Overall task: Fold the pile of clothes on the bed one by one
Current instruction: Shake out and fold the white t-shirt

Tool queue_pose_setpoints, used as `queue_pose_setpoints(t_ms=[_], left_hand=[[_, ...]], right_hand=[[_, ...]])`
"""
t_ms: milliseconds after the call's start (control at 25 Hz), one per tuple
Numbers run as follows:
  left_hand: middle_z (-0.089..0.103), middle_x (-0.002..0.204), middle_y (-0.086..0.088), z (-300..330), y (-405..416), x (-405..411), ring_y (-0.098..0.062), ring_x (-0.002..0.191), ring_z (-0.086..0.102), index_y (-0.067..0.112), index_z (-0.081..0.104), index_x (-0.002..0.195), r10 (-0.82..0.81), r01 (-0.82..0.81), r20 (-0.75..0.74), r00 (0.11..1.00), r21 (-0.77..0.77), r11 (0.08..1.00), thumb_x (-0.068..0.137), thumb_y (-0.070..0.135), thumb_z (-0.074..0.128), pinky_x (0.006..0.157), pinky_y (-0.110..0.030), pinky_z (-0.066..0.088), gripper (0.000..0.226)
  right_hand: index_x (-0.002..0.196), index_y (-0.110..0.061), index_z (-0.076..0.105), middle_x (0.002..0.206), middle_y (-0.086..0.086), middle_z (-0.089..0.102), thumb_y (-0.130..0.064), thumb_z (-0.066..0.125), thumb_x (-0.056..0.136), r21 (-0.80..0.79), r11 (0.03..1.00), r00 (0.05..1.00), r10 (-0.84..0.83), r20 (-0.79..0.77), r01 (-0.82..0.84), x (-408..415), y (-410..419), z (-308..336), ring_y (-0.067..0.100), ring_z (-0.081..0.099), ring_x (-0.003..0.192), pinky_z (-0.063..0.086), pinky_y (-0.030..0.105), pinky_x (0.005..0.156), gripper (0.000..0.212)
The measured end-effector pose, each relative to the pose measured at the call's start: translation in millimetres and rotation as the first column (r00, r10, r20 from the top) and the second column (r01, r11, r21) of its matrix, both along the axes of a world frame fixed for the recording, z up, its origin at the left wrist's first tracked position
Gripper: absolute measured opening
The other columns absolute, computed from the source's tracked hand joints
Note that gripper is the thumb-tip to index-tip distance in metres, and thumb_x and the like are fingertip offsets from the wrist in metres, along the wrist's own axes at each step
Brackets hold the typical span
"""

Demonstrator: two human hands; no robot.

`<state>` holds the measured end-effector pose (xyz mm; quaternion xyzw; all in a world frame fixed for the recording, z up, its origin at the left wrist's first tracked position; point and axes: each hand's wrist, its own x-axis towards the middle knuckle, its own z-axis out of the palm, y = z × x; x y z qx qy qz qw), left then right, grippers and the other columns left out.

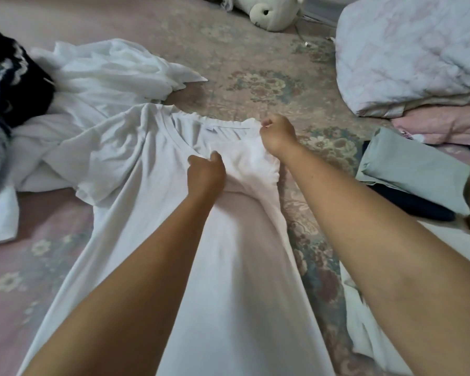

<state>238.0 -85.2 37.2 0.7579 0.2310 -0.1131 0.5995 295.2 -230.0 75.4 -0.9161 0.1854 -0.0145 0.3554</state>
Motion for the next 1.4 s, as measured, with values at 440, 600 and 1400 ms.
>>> queue_pose_setpoints(t_ms=[440, 600, 1400], left_hand=[[0.047, 0.127, -0.018, 12, -26, 10, -0.035, 0.106, 0.053, 0.001, 0.026, 0.135, -0.139, 0.066, 0.188, 0.972, 0.351, 0.934, 0.087, -0.004, 0.038, 0.078, -0.027, 0.036, 0.049], [0.038, 0.118, -0.014, 18, 2, 12, -0.026, 0.082, 0.042, 0.004, 0.038, 0.126, -0.058, -0.109, 0.408, 0.911, 0.374, 0.921, 0.081, -0.013, 0.029, 0.07, -0.02, 0.032, 0.049], [0.053, 0.097, -0.007, -6, 32, 63, -0.027, 0.095, 0.052, 0.005, 0.047, 0.118, 0.053, -0.196, 0.437, 0.898, 0.288, 0.938, 0.099, 0.018, 0.039, 0.073, -0.028, 0.033, 0.024]], right_hand=[[0.106, -0.009, 0.058, 0.133, 0.018, 0.046, -0.032, 0.058, 0.091, -0.219, 0.975, 0.998, 0.031, -0.06, -0.043, 24, -58, -51, 0.032, 0.047, 0.118, 0.039, 0.03, 0.093, 0.027], [0.093, -0.018, 0.053, 0.111, 0.006, 0.054, -0.034, 0.054, 0.093, -0.296, 0.941, 0.977, 0.197, 0.087, -0.164, 34, -47, -46, 0.028, 0.044, 0.111, 0.035, 0.036, 0.09, 0.016], [0.115, -0.017, 0.052, 0.135, 0.007, 0.046, -0.036, 0.037, 0.101, -0.534, 0.783, 0.948, 0.264, -0.177, -0.318, 75, -41, -50, 0.032, 0.028, 0.129, 0.028, 0.04, 0.099, 0.028]])
